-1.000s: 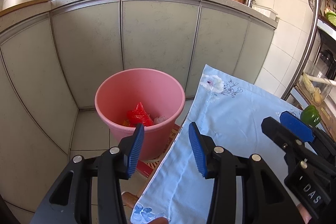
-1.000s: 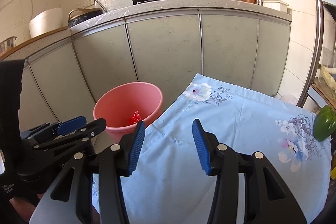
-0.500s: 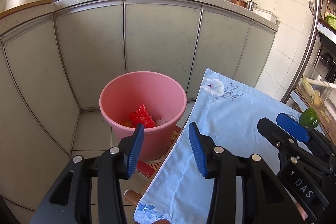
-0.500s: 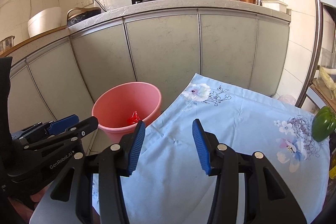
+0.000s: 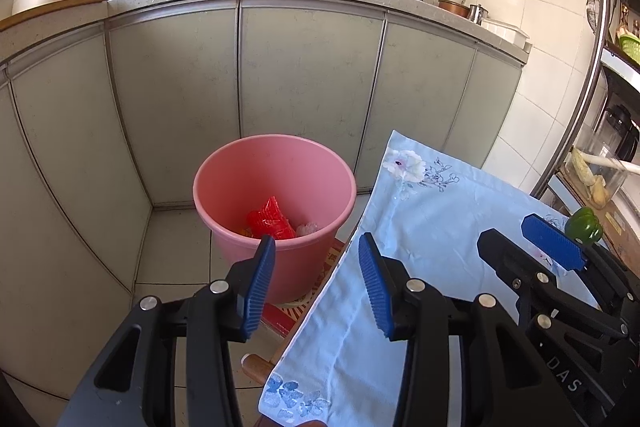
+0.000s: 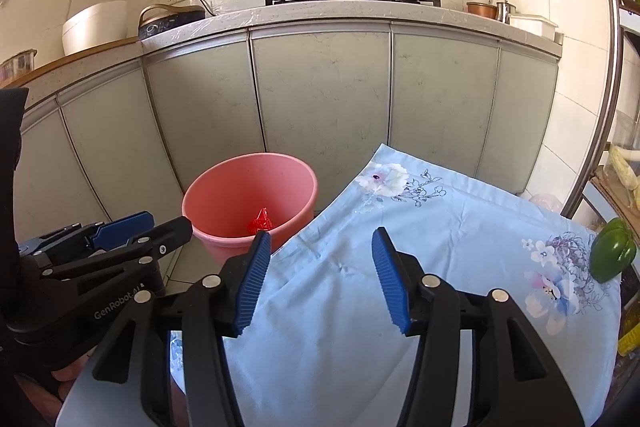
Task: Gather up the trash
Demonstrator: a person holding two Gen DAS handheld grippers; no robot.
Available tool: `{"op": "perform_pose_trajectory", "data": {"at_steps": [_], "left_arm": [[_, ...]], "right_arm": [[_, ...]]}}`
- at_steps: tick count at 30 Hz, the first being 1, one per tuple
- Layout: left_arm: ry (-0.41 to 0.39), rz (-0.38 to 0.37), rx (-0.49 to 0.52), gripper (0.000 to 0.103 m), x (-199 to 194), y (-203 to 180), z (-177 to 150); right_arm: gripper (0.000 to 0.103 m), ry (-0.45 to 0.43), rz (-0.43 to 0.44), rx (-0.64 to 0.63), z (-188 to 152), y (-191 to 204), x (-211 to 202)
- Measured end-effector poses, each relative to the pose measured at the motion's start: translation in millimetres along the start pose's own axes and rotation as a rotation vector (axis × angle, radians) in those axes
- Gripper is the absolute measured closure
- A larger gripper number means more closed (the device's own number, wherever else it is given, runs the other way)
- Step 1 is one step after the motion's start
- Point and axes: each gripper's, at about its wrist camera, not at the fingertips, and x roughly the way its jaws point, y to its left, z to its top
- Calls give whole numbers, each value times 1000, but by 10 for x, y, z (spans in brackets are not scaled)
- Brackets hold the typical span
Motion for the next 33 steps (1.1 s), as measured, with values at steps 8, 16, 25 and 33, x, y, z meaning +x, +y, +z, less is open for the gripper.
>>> {"op": "perform_pose_trajectory", "data": {"at_steps": [8, 16, 25, 33], "left_arm": [[-9, -8, 15, 62, -37, -27, -17], [-27, -5, 24, 63, -73, -43, -19], [-32, 0, 31, 63, -86, -57, -22], [-29, 2, 34, 63, -70, -62, -19]], "right_arm": [[50, -6, -13, -21, -28, 41, -36], [50, -16, -18, -19, -21, 13, -50], [50, -9, -9, -39, -47, 37, -24], [50, -5, -11, -45, -40, 50, -11]]}}
